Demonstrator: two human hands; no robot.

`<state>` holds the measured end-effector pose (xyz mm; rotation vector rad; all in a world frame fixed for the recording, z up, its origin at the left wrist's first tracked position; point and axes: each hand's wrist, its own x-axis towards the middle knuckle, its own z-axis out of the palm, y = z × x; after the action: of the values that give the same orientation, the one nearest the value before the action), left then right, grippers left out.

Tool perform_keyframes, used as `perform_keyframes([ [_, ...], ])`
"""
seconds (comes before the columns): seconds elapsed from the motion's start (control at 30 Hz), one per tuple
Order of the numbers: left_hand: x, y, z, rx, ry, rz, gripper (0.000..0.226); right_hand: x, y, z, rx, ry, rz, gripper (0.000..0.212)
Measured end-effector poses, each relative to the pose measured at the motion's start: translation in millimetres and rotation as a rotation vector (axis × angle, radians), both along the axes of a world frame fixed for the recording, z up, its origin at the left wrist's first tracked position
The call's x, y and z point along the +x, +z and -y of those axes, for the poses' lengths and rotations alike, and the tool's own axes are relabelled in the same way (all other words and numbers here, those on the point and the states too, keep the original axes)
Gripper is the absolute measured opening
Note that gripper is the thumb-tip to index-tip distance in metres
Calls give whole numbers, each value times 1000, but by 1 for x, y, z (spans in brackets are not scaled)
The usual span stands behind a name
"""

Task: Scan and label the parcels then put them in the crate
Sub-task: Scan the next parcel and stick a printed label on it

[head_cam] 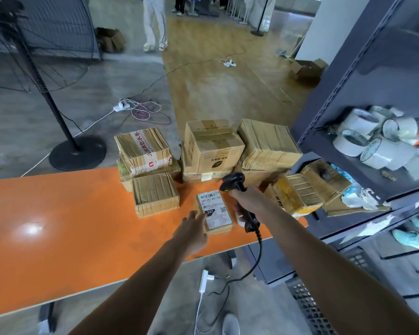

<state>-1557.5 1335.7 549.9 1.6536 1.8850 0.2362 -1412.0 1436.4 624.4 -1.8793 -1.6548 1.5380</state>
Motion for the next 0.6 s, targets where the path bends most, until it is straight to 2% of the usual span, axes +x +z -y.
perform_keyframes([
  [0.6,-1,1,3,-6,13,-7,65,-10,4,1,-50,11,-9,24],
])
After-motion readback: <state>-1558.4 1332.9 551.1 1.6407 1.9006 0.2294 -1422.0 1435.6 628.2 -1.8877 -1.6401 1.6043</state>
